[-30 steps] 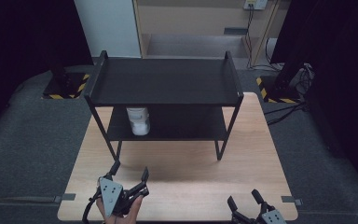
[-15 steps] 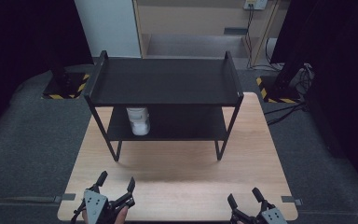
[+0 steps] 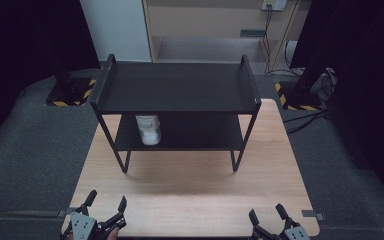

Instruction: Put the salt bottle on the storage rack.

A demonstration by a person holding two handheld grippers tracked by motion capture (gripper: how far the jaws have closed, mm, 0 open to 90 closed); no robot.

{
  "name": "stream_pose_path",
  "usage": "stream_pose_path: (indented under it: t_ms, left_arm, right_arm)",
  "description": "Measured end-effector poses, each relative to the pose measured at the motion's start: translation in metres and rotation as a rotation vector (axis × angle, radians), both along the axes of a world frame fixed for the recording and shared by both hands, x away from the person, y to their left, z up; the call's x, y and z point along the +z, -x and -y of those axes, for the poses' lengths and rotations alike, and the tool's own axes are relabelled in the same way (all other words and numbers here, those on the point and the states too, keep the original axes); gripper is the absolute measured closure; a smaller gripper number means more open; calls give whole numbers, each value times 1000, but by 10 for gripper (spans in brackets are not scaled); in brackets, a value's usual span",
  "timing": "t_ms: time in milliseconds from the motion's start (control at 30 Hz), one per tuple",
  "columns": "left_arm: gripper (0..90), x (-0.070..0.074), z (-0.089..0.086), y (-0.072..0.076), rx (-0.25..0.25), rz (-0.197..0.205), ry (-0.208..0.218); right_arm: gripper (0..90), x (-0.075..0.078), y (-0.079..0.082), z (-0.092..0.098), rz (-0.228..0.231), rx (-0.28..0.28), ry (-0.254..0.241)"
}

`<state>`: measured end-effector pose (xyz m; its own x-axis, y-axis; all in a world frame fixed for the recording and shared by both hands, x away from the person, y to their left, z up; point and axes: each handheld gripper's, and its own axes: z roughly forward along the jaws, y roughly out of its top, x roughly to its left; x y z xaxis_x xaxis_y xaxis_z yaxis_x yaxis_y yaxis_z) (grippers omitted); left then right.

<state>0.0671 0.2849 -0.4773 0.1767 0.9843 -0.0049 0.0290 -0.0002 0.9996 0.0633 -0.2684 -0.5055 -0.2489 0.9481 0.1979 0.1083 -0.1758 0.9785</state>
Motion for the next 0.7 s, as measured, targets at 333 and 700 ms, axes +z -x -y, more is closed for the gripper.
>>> stream_pose_path:
  t_ms: [333,700]
  left_arm:
    - [77,-3,3,2,54,-4,8]
    - [78,-4,0,0,52,-12,15]
  right_arm:
    - [51,-3,0,3,-1,-20,-2]
    - [52,-7,-4,9,-11,-32,-9]
